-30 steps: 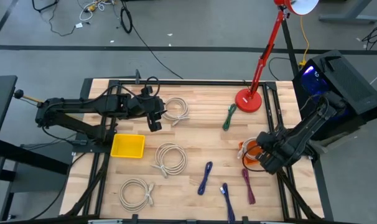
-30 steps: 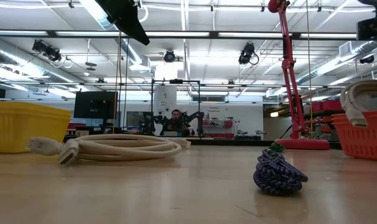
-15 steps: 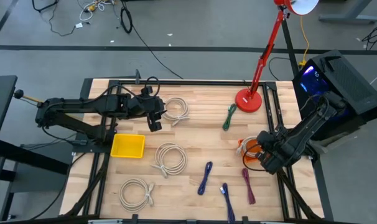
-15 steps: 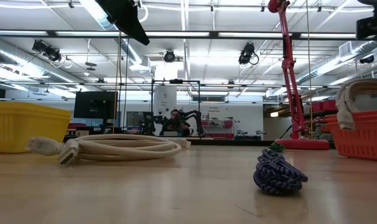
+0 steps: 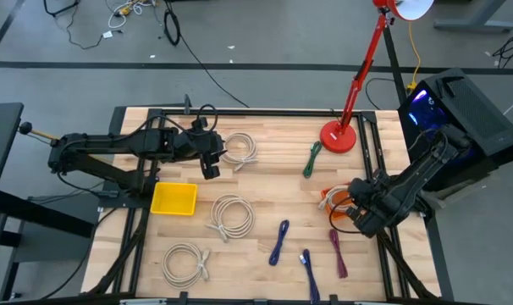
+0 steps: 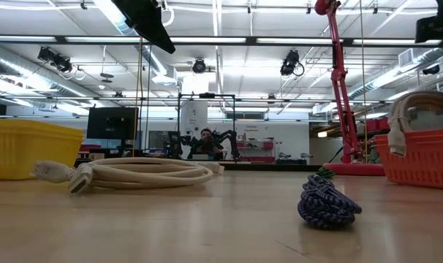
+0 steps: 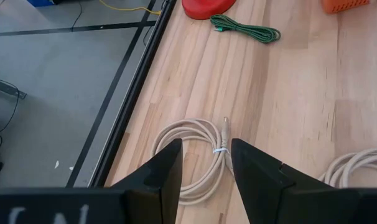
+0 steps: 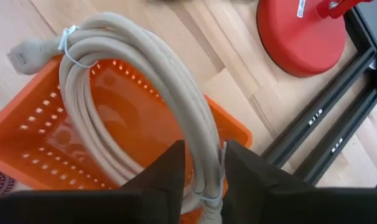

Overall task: Pick & Place USB Port
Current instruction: Put the brown HDMI cable into the orange bin

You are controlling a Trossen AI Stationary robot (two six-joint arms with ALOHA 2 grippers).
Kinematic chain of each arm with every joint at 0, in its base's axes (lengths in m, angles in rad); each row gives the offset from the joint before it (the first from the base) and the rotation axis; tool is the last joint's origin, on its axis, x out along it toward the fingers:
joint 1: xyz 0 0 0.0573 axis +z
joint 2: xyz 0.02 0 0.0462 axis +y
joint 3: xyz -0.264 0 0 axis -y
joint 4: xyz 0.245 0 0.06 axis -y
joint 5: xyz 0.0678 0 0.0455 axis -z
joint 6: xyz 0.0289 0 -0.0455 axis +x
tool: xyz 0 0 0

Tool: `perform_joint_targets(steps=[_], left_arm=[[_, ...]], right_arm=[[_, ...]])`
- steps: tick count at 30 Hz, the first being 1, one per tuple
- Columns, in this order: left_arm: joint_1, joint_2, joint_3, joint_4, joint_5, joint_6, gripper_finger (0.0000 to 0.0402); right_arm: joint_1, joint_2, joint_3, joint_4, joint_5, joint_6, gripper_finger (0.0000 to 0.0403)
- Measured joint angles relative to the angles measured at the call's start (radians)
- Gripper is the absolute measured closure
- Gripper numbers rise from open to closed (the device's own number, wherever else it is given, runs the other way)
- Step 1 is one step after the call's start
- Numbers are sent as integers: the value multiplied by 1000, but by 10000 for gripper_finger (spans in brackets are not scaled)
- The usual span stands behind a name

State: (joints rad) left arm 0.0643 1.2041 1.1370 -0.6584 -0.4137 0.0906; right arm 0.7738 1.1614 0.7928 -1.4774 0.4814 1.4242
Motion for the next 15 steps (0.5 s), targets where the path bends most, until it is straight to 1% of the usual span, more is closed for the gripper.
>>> perform_joint_targets(steps=[3,6,8,13,15], left_arm=[[0,0,0,0,0,0,259],[0,0,0,0,0,-1,259],[0,0,0,0,0,-3,259],[0,0,0,2,0,-2,259],[0,0,0,3,0,-1,259]], right_arm=[[-20,-2,23,-28,6,-38,277],[-40,-5,36,-99,-6,-30,275],[-48,-15,29,-86,-3,-54,273],[-69,-20,28,-91,103,-89,259],[-89,-26,27,-93,191,-142,252]])
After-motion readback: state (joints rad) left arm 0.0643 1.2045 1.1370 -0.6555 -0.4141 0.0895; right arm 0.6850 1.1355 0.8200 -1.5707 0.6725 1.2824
